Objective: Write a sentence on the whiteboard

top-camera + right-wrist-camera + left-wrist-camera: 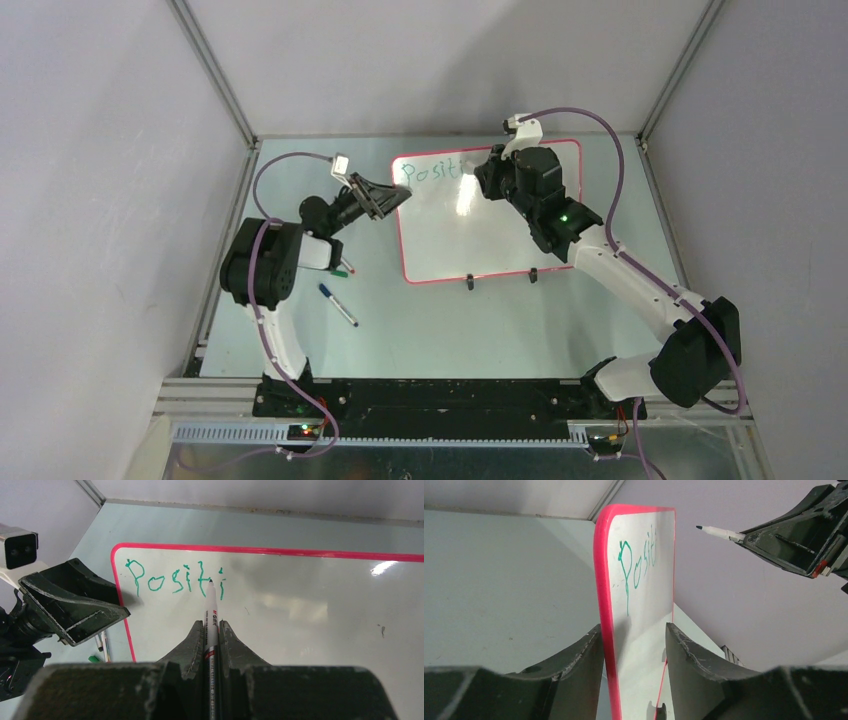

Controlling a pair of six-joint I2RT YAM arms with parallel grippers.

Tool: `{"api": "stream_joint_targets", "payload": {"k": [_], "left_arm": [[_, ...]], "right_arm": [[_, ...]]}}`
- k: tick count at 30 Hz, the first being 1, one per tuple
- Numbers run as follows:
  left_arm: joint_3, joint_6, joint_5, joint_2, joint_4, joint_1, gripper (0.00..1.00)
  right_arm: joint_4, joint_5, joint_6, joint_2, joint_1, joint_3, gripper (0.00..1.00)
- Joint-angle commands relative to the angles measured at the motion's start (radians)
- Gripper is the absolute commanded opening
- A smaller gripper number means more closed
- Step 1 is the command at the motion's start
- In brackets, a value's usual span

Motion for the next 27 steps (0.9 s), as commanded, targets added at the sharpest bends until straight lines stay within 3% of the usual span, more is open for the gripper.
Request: {"api": "stream_joint_targets", "payload": {"k": [1,5,10,16,23,27], "left_arm": [[0.010,0.065,0.030,0.013,0.049,-0.011,0.54],[-0.018,0.091,0.010,0.004,0.048,-0.015,0.60],[-0.042,0.123,-0.028,-0.009,0.039,-0.018,0.97],[-0.094,0.203,-0.096,-0.035,0.049,-0.018,0.99],[-0.097,0.315,-0.030,-0.094,0.037,-0.016,0.99],[-0.088,0.412,-0.014,-0.157,-0.123,-0.011,1.00]], "right_arm": [[0.040,0.013,-0.007,-0.007,-0.004,0.005,0.00],[0.036,0.013,-0.007,-0.009,-0.007,0.006,0.00],[0.033,0.012,-0.004,-0.011,-0.010,0.006,0.00],[0.031,0.012,-0.004,-0.011,-0.013,0.005,0.00],[0.032,0.007,-0.001,-0.010,-0.015,0.005,0.00],[0.033,0.004,0.001,-0.009,-0.015,0.006,0.00]]}}
